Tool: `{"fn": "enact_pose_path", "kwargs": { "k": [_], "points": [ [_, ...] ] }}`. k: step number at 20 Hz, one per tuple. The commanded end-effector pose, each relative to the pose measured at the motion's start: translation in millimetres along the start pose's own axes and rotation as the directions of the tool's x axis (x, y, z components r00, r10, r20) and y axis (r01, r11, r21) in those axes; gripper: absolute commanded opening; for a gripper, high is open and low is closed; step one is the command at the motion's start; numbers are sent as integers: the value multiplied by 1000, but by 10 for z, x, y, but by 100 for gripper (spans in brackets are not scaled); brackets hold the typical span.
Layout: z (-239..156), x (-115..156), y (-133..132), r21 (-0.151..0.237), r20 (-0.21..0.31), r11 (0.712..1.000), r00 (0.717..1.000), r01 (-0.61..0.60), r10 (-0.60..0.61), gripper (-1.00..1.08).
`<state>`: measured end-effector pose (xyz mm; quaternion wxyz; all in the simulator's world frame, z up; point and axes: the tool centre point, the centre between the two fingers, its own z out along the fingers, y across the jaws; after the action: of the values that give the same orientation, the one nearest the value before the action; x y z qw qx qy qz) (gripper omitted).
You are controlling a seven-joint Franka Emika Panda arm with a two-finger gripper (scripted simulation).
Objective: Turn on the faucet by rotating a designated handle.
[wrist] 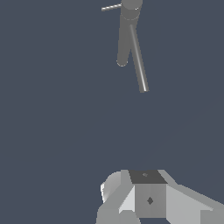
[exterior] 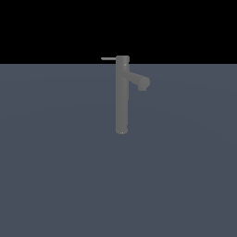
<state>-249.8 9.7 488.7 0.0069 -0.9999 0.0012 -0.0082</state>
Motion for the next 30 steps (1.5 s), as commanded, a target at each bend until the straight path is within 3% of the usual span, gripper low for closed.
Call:
{"fn": "enact_pose_path", "kwargs": {
  "k": [1, 13, 30],
  "points": [
    [0, 0, 0, 0, 0, 1000, 1000, 0, 0, -100],
    [199, 319, 1, -1, 2, 1000, 1000, 20, -20, -100],
    [949, 1535, -54, -5, 9, 995, 995, 97, -97, -100]
  ]
}}
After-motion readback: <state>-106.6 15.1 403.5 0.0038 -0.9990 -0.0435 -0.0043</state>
